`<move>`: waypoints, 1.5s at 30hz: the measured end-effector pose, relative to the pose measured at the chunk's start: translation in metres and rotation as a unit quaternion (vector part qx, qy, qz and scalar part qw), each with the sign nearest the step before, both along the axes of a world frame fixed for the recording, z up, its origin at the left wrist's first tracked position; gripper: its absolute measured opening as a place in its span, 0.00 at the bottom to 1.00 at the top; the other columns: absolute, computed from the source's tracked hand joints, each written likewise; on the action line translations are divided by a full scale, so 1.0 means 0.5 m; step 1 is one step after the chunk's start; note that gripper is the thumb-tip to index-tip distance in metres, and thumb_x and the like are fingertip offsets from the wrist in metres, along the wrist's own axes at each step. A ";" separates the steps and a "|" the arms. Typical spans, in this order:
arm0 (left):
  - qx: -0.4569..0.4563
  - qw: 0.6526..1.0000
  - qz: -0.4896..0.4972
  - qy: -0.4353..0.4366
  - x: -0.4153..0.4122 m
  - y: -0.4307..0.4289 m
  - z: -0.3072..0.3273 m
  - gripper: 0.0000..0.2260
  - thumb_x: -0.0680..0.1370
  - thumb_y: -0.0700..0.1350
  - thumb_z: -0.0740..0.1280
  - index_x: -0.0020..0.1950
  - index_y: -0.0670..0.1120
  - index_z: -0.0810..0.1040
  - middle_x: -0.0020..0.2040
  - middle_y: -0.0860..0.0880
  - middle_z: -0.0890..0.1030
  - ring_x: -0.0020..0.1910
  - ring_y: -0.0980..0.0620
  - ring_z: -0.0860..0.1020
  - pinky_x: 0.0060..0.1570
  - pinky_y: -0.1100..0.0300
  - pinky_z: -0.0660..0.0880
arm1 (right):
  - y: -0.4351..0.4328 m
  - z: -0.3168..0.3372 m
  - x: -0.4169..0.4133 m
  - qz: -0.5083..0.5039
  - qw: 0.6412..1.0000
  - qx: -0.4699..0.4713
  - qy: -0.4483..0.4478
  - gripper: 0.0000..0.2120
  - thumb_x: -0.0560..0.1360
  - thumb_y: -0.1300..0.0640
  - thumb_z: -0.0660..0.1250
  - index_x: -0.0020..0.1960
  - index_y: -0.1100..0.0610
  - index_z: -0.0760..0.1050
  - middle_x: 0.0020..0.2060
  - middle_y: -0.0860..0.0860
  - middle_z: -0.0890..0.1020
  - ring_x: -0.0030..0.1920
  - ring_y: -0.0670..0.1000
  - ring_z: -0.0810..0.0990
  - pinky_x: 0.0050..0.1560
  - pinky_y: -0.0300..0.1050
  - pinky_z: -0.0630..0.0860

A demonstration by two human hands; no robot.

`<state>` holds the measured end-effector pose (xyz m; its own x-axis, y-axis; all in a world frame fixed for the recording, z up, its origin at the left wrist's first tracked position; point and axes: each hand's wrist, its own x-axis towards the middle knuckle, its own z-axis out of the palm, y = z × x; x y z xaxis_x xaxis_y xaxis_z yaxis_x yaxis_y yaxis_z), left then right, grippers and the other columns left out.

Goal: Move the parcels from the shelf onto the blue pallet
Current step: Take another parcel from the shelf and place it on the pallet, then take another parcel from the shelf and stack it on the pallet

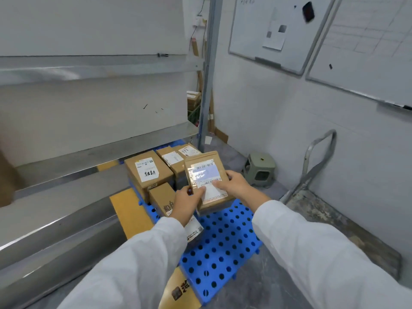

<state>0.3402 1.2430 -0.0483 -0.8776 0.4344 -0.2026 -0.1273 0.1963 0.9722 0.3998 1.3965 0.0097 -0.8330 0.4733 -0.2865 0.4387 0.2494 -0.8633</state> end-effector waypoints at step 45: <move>-0.285 0.928 0.231 0.071 -0.064 0.109 -0.191 0.10 0.78 0.46 0.68 0.57 0.45 0.74 0.53 0.49 0.74 0.59 0.49 0.70 0.56 0.58 0.71 | 0.137 -0.279 -0.277 0.266 0.941 0.083 -0.192 0.22 0.75 0.50 0.69 0.63 0.60 0.70 0.62 0.55 0.77 0.62 0.55 0.76 0.61 0.51 0.74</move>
<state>0.3080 1.2975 -0.1437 -0.9787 -0.1377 -0.1526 -0.2055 0.6392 0.7411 0.2614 1.4650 -0.1299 -0.8148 0.0830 -0.5738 0.4854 0.6388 -0.5969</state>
